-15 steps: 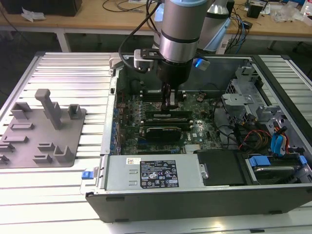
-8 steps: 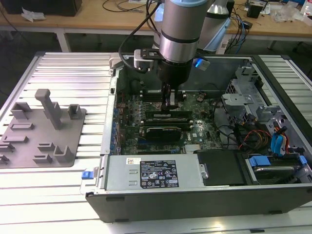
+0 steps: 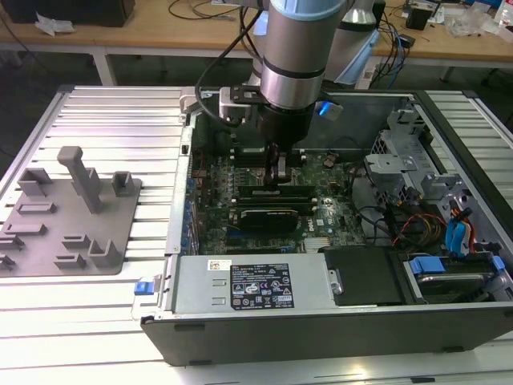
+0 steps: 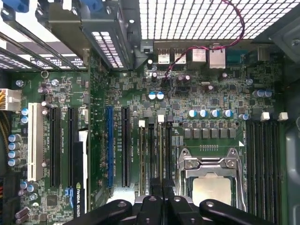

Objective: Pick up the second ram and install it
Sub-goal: 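Insert the second ram into the second slot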

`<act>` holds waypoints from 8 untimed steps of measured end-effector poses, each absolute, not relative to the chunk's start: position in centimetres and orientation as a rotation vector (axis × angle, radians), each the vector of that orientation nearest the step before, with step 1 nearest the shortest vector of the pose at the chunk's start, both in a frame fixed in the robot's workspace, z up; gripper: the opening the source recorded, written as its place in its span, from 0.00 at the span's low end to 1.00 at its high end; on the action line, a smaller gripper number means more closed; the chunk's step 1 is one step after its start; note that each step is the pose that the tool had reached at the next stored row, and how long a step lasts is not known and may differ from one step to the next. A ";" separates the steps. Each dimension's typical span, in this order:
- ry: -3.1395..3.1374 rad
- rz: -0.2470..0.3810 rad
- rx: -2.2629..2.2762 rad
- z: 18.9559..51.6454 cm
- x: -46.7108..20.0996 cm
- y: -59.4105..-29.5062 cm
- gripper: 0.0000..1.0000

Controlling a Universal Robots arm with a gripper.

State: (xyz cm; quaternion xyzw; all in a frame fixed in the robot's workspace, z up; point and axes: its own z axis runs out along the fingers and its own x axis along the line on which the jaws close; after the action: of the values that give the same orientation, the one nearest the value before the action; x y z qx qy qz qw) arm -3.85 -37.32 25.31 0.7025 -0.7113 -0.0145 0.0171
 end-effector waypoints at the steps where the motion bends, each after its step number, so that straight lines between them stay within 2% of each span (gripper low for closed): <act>1: -2.211 -0.047 2.184 25.2 -3.8 -37.3 0.09; 8: -2.212 -0.047 2.184 24.3 -3.6 -37.2 0.09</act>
State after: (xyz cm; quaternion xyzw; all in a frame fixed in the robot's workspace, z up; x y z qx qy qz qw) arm -3.60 -37.20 24.27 0.7023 -0.7115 -0.0151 0.0164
